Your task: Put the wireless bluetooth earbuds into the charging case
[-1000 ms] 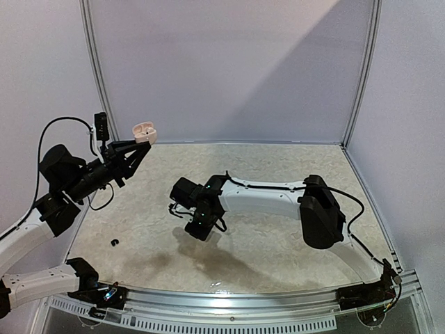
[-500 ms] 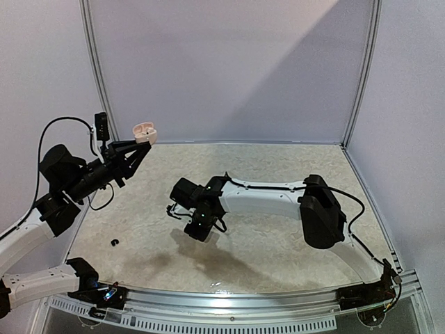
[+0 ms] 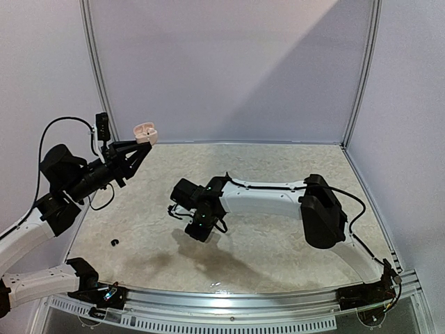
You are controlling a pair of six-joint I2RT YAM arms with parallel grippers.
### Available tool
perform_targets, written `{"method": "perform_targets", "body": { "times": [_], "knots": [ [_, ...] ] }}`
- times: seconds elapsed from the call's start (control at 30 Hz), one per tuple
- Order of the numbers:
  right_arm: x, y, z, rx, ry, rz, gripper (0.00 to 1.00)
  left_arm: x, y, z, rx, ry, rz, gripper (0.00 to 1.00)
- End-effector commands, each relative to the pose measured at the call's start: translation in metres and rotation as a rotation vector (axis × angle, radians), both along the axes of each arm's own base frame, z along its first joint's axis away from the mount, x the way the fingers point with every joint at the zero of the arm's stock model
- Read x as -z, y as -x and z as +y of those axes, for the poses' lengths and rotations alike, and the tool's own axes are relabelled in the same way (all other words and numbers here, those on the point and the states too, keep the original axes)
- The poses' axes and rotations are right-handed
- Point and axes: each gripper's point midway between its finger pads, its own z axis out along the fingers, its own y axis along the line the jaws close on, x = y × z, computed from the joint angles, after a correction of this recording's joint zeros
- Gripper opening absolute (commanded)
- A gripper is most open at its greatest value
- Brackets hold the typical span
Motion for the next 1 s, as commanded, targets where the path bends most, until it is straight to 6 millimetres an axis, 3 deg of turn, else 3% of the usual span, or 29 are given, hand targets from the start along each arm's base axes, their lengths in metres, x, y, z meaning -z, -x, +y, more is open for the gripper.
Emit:
{"method": "perform_targets", "body": {
  "times": [0.0,0.23,0.3,0.4,0.53,0.63,0.67,0.8,0.9,0.97],
  "knots": [
    [0.006,0.004,-0.017,0.021,0.061,0.012,0.17,0.006,-0.003,0.001,-0.007,-0.012,0.005,0.00],
    [-0.017,0.009,-0.002,0.035,-0.048,0.077,0.04,0.011,-0.004,0.000,-0.005,-0.025,0.012,0.00],
    [-0.033,0.009,0.003,0.045,-0.104,0.109,0.01,0.013,-0.003,-0.001,-0.002,-0.040,0.015,0.00],
    [-0.074,0.012,0.009,0.024,-0.215,0.160,0.00,0.016,-0.001,-0.003,0.016,-0.066,0.000,0.00],
    [-0.143,0.024,0.008,-0.032,-0.396,0.257,0.00,0.015,-0.001,-0.005,0.025,-0.086,-0.017,0.00],
    [-0.218,0.045,0.001,-0.128,-0.580,0.298,0.00,0.012,0.006,-0.012,0.079,-0.108,-0.060,0.00],
    [-0.253,0.052,-0.003,-0.167,-0.652,0.283,0.00,0.011,0.010,-0.016,0.112,-0.119,-0.083,0.00],
    [-0.350,0.075,-0.014,-0.291,-0.883,0.230,0.00,0.012,0.031,-0.031,0.262,-0.164,-0.184,0.00],
    [-0.404,0.088,-0.016,-0.361,-1.048,0.211,0.00,0.006,0.048,-0.042,0.373,-0.184,-0.270,0.00],
    [-0.429,0.099,-0.013,-0.420,-1.141,0.229,0.00,0.000,0.054,-0.048,0.417,-0.189,-0.303,0.00]
  ]
}}
